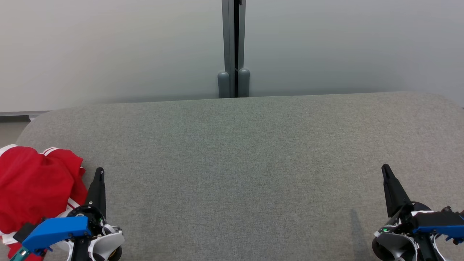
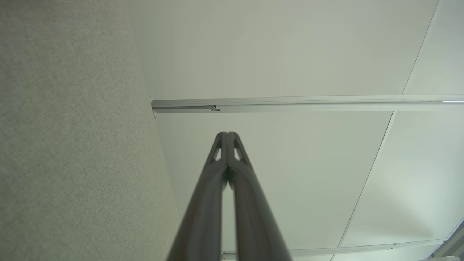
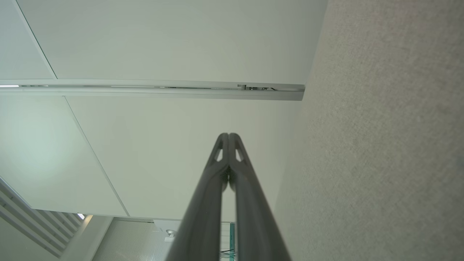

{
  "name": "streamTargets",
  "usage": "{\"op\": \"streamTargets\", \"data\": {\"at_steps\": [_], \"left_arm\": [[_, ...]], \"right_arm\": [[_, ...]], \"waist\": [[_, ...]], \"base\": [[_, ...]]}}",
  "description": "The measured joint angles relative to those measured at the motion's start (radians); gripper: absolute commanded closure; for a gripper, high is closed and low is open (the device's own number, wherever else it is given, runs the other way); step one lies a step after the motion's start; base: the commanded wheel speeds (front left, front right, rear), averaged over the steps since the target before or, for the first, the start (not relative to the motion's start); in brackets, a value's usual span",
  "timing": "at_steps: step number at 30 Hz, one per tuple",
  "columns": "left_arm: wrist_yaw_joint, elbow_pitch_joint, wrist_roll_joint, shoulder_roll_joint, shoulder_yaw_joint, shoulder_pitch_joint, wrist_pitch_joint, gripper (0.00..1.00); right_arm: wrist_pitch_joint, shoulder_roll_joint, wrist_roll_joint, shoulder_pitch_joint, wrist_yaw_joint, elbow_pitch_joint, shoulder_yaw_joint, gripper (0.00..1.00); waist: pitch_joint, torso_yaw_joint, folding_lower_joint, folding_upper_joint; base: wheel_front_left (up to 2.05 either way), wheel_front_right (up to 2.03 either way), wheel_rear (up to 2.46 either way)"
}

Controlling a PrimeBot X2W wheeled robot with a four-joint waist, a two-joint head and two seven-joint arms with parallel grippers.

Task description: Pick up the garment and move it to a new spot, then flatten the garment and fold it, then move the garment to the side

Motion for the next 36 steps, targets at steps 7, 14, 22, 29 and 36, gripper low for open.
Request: {"op": "streamTargets", "data": {"at_steps": [7,14,22,29,36], "left_arm": [[0.000,0.000,0.000,0.000,0.000,0.000,0.000,1.00],[0.000,0.000,0.000,0.000,0.000,0.000,0.000,1.00],[0.000,0.000,0.000,0.000,0.000,0.000,0.000,1.00],[0.000,0.000,0.000,0.000,0.000,0.000,0.000,1.00],[0.000,0.000,0.000,0.000,0.000,0.000,0.000,1.00]], "right_arm": [[0.000,0.000,0.000,0.000,0.000,0.000,0.000,1.00],[0.000,0.000,0.000,0.000,0.000,0.000,0.000,1.00],[0.000,0.000,0.000,0.000,0.000,0.000,0.000,1.00],[0.000,0.000,0.000,0.000,0.000,0.000,0.000,1.00],[0.000,0.000,0.000,0.000,0.000,0.000,0.000,1.00]], "waist": [[0.000,0.000,0.0000,0.0000],[0.000,0.000,0.0000,0.0000],[0.000,0.000,0.0000,0.0000],[0.000,0.000,0.0000,0.0001],[0.000,0.000,0.0000,0.0000]], "base": [[0.00,0.00,0.00],[0.00,0.00,0.00],[0.00,0.00,0.00],[0.00,0.00,0.00],[0.00,0.00,0.00]]}}
